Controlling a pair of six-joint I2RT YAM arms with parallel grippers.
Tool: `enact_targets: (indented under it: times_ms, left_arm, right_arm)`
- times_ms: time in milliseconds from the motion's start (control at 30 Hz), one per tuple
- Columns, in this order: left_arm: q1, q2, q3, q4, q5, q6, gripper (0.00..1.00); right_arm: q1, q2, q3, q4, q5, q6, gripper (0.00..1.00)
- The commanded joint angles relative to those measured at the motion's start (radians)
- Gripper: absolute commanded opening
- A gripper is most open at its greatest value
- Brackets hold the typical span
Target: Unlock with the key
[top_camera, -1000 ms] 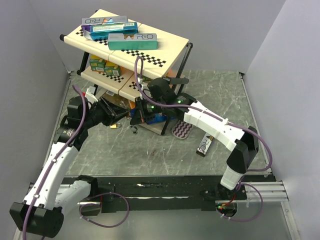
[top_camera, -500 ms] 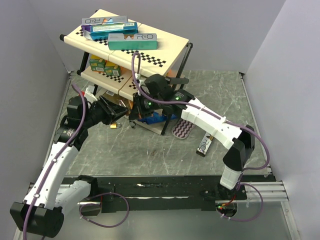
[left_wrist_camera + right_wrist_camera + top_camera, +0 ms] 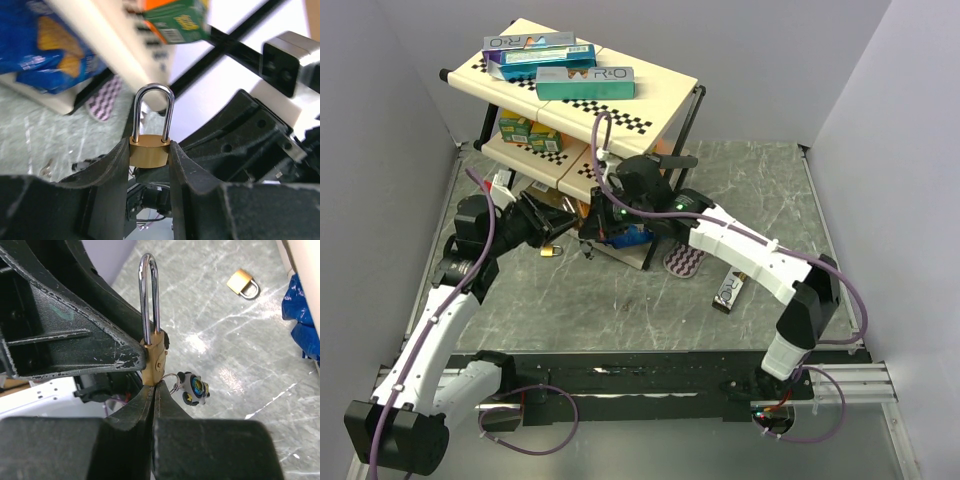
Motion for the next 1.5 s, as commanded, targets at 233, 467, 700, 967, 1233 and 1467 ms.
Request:
enact_targets:
  times_ms: [233, 467, 700, 967, 1233, 1467]
  left_arm:
    - [-0.029, -0.055, 0.027, 0.302, 0.380, -0.040, 0.01]
    - [-0.029, -0.052, 0.033, 0.310, 0.408, -0.039, 0.01]
    - [-0.027, -0.023, 0.099, 0.039, 0.290, 0.056, 0.01]
    - [0.025, -0.009, 0.113, -0.064, 0.225, 0.086, 0.01]
    - [0.049, 0.002, 0.121, -0.034, 0.286, 0.164, 0.01]
    - [0.049, -0.015, 0.151, -0.046, 0.374, 0.291, 0.01]
  right_arm:
    - [-0.073, -0.136, -0.059, 0.267, -0.015, 0.131, 0.00]
    - [-0.100, -0.153, -0.065, 0.293, -0.050, 0.152, 0.00]
    - [-0.096, -0.161, -0.065, 0.242, -0.061, 0.076, 0.07]
    - [-0.064, -0.256, -0.183, 0.233, -0.060, -0.005, 0.50]
    - [-0.049, -0.342, -0.206, 0.215, -0.053, -0.071, 0.60]
    - [-0.050, -0.278, -0.024, 0.086, -0.112, -0.148, 0.67]
